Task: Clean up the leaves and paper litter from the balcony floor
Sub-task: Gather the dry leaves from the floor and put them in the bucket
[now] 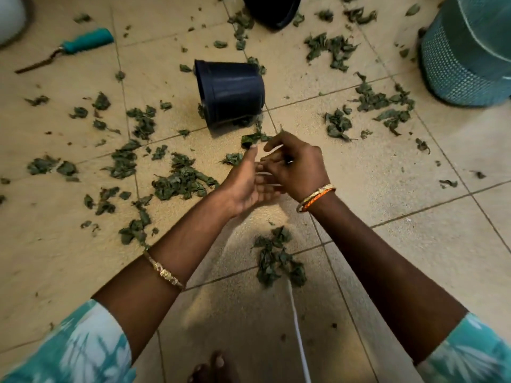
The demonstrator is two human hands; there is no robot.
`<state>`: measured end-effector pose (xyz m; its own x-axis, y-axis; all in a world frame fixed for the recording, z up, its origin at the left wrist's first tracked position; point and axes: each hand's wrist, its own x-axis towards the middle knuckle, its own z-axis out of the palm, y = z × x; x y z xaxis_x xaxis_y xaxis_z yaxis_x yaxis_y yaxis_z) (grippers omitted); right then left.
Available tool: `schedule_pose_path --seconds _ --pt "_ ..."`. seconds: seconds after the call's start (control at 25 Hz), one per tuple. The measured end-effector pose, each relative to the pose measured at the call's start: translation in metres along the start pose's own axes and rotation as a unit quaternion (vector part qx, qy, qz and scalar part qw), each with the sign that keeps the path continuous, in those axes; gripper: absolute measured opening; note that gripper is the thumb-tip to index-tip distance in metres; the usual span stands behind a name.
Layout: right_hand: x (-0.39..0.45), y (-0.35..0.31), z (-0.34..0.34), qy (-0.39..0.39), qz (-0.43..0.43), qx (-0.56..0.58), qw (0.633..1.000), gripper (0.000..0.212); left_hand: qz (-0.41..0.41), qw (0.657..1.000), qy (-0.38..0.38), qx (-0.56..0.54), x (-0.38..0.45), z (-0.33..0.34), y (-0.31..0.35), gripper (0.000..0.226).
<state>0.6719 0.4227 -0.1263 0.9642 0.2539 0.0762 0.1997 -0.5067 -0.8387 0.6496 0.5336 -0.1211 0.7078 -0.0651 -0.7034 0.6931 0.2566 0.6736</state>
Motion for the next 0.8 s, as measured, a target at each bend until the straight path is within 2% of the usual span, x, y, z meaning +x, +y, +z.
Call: schedule_pose_path --seconds 0.08,0.12,0.16,0.2,0.28,0.36,0.44,0.52,0.6,0.68,0.76,0.8 --pt "-0.003 -0.007 0.014 -0.072 -0.044 -0.074 0.994 0.026 -0.007 0.994 0.011 -0.104 -0.003 -0.008 -0.001 0.041" --pt "-0.001 -0.006 0.017 -0.084 -0.068 -0.089 0.990 0.024 -0.004 0.991 0.029 -0.129 -0.004 -0.014 -0.001 0.035" --pt "0.003 -0.002 0.020 -0.063 -0.082 -0.081 0.991 0.019 -0.005 0.989 0.054 -0.136 -0.005 -0.021 -0.001 0.033" --pt "0.009 0.004 0.021 -0.023 -0.074 -0.065 0.995 0.017 -0.009 0.988 0.080 -0.132 -0.008 -0.029 -0.001 0.034" --pt "0.030 0.021 0.023 0.034 -0.007 -0.092 0.995 0.030 -0.014 0.986 0.129 -0.106 -0.013 -0.048 -0.002 0.038" --pt "0.050 0.034 0.032 -0.017 0.068 -0.184 0.981 0.056 -0.009 0.983 0.161 -0.084 -0.020 -0.063 -0.003 0.039" --pt "0.061 0.036 0.047 -0.057 0.079 -0.226 0.969 0.063 0.001 0.980 0.181 -0.080 -0.025 -0.071 -0.005 0.038" --pt "0.063 0.037 0.061 -0.056 0.031 -0.244 0.968 0.046 0.006 0.981 0.182 -0.073 -0.028 -0.072 -0.008 0.037" --pt "0.058 0.043 0.068 -0.029 -0.054 -0.244 0.968 0.027 0.007 0.982 0.172 -0.072 -0.028 -0.072 -0.011 0.036" --pt "0.053 0.053 0.065 -0.001 -0.104 -0.245 0.964 0.022 0.006 0.984 0.158 -0.075 -0.027 -0.070 -0.014 0.037" --pt "0.051 0.057 0.055 0.016 -0.090 -0.218 0.972 0.020 0.004 0.987 0.139 -0.081 -0.028 -0.066 -0.015 0.038" --pt "0.051 0.057 0.048 0.034 -0.051 -0.180 0.982 0.019 0.004 0.988 0.129 -0.086 -0.028 -0.063 -0.015 0.039"
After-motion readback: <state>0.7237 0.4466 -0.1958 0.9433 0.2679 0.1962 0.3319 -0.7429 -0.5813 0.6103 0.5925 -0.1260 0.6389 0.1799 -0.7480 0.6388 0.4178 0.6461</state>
